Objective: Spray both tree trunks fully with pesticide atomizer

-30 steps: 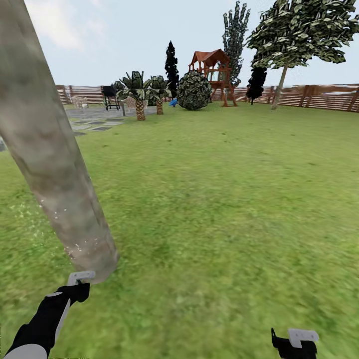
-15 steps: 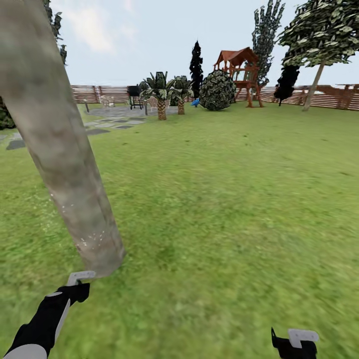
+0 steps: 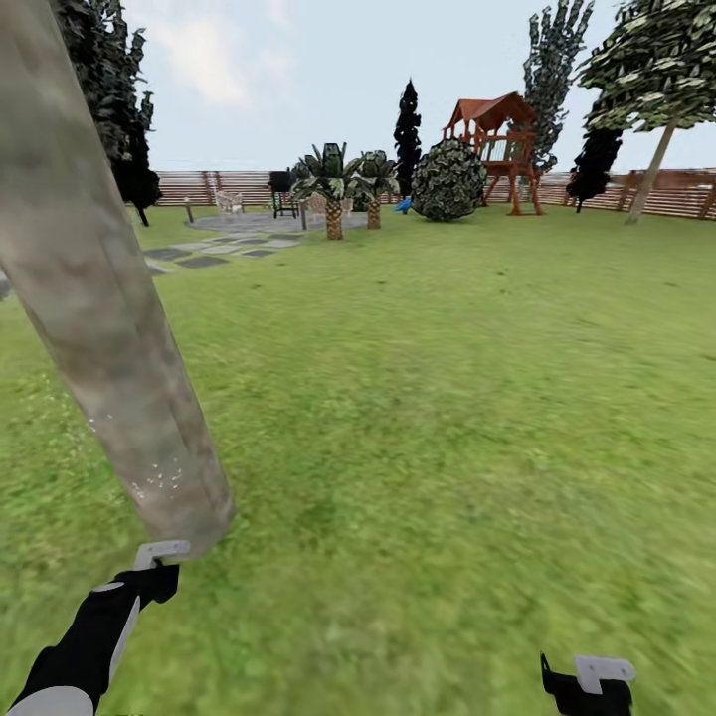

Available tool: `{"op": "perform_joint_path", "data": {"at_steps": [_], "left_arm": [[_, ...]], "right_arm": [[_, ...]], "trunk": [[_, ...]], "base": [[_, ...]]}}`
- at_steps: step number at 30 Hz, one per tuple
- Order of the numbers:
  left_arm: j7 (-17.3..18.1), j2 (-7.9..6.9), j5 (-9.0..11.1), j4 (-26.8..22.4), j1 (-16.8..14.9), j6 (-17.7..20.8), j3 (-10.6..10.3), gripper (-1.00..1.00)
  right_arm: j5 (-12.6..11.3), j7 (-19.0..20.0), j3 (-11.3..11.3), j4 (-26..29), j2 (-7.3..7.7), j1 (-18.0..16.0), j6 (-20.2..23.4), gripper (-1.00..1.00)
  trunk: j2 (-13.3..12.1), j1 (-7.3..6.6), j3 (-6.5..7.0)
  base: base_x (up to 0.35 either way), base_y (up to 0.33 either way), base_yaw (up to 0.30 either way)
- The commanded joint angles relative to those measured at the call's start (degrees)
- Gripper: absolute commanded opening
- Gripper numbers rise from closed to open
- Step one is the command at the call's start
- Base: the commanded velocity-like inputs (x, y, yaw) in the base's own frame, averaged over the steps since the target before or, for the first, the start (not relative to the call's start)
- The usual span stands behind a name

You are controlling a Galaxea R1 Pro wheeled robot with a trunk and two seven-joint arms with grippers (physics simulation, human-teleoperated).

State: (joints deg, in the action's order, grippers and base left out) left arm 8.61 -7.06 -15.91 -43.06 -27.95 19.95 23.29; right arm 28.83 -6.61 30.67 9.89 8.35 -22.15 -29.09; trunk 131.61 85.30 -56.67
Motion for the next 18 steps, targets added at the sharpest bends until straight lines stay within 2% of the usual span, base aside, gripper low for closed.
{"op": "perform_joint_path", "data": {"at_steps": [1, 18], "left_arm": [[0.0, 0.01, 0.0, 0.0, 0.0, 0.0, 0.0, -1.00], [0.0, -0.06, 0.0, 0.0, 0.0, 0.0, 0.1, -1.00]], "right_arm": [[0.0, 0.0, 0.0, 0.0, 0.00, 0.0, 0.0, 1.00], [0.0, -0.1, 0.0, 0.0, 0.00, 0.0, 0.0, 1.00]], "trunk": [[0.0, 0.00, 0.00], [0.0, 0.00, 0.00]], "base": [[0.142, -0.269, 0.273], [0.141, -0.269, 0.277]]}}
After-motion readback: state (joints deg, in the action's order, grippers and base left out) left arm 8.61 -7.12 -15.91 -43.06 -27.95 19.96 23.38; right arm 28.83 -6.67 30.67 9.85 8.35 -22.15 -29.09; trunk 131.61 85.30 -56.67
